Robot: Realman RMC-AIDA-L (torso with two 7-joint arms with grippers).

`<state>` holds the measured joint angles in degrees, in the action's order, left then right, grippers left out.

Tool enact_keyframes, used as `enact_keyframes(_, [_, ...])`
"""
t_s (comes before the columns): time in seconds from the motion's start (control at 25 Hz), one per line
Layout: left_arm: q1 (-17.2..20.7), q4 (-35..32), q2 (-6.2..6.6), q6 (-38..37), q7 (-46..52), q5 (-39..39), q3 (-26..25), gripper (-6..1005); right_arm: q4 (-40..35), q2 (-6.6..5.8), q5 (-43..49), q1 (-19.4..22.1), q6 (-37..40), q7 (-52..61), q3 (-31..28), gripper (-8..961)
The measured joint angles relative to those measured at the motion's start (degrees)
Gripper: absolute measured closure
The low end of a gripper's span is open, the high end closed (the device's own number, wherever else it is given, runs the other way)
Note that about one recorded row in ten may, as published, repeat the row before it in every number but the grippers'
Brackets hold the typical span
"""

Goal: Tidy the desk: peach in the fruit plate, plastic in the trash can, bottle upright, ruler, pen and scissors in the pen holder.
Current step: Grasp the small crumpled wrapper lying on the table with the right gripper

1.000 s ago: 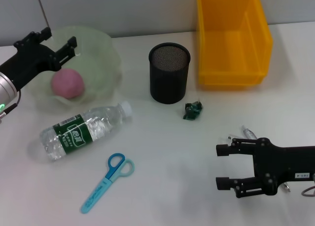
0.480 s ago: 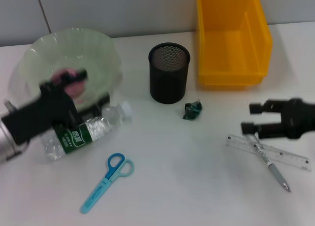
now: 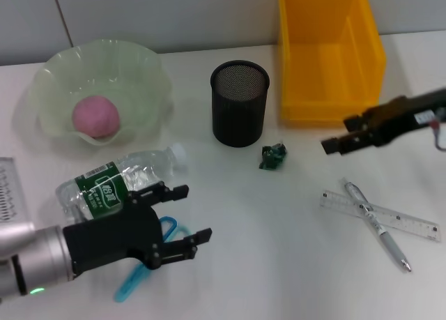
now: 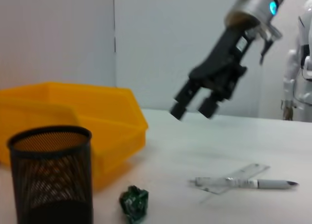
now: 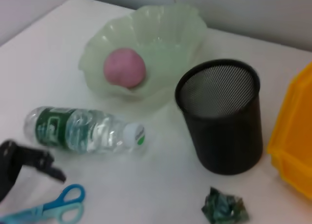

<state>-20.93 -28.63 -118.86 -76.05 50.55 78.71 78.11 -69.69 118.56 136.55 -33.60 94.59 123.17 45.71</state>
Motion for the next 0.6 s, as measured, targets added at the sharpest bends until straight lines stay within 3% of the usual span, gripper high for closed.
enact_keyframes(0.24, [-2.3, 3.5, -0.03, 1.1, 0.0, -0.3, 0.5, 199, 0.6, 0.20, 4.5, -3.9, -2.4, 5.8, 2.9, 128])
enact_keyframes(0.6, [-2.5, 3.6, 0.11, 1.1, -0.1, 0.0, 0.6, 198, 6.4, 0.27, 7.1, -7.5, -8.8, 11.6, 13.2, 128])
